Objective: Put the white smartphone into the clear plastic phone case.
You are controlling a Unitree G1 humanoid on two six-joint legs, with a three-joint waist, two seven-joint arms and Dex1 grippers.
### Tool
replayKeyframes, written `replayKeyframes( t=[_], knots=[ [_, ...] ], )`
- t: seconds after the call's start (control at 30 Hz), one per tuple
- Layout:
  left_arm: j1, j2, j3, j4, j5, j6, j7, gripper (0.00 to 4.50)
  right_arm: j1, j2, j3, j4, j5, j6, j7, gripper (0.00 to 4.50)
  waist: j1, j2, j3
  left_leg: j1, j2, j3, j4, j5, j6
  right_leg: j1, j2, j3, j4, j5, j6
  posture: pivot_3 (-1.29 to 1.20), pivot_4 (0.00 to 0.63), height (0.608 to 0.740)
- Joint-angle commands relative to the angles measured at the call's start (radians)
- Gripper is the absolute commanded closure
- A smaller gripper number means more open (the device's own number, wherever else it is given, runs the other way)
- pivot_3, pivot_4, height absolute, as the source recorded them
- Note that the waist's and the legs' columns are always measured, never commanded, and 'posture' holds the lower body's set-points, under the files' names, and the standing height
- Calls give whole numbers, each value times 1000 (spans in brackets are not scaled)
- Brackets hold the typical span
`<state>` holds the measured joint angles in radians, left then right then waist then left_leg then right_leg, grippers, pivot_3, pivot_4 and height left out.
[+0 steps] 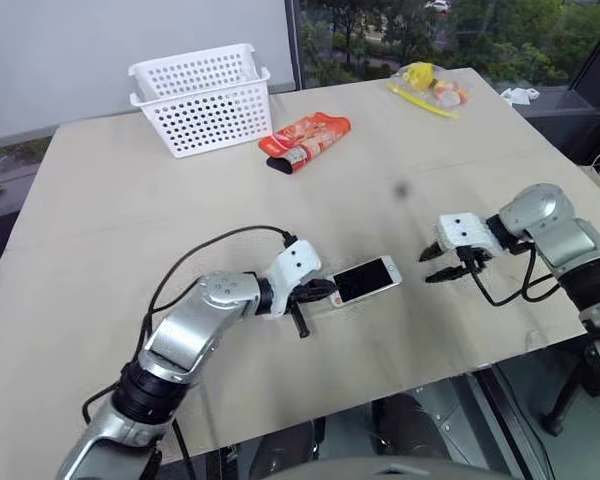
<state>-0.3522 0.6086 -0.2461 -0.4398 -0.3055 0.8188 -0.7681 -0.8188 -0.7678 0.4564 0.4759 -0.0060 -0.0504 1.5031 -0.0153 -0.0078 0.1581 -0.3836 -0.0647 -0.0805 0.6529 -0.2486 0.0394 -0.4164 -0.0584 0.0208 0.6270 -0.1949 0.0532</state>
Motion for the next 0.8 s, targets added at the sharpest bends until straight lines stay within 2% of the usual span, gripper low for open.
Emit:
replayKeyframes(
  t=[0.03,0.1,0.2,0.33,0.43,0.63,0.8],
  knots=[
    [-69,23,118,-114,-88,93,5,4500,-10,14,-3,-51,-27,-11,21,4376,1,0,1,-1,0,0,0,1,-2,-1,0,0,0,0,0,0,150,740],
    [-80,97,153,-123,-99,134,-22,4500,-13,31,-2,-60,-35,-5,19,4456,-2,-1,1,-1,0,0,0,3,-4,-2,0,0,0,0,0,0,150,740],
    [-23,262,140,-118,-76,148,-86,4500,-18,51,-5,-65,-41,1,19,4456,-3,0,3,-1,0,0,-2,3,-5,-2,1,0,-1,0,0,0,150,740],
    [81,378,119,-126,-92,174,-130,4500,-31,70,-6,-58,-58,-1,11,4456,-1,0,6,-2,1,1,-3,2,-5,-4,2,1,-1,0,0,0,150,740],
    [102,362,111,-130,-111,196,-118,4500,-31,81,-15,-73,-57,10,11,4456,8,-1,8,-4,0,0,-3,2,-5,-5,1,-1,-1,0,0,0,150,740],
    [82,245,42,-94,-90,191,-54,4500,-28,81,-33,-130,-32,53,26,4456,7,-1,8,-5,-1,-1,-1,3,-5,-5,-1,-2,-1,0,0,0,150,740],
    [85,240,23,-98,-84,198,-45,4500,-31,72,-50,-148,-16,89,21,4456,2,-2,8,-5,0,-1,-2,3,-5,-6,0,-2,0,0,0,0,150,740]
  ],
)
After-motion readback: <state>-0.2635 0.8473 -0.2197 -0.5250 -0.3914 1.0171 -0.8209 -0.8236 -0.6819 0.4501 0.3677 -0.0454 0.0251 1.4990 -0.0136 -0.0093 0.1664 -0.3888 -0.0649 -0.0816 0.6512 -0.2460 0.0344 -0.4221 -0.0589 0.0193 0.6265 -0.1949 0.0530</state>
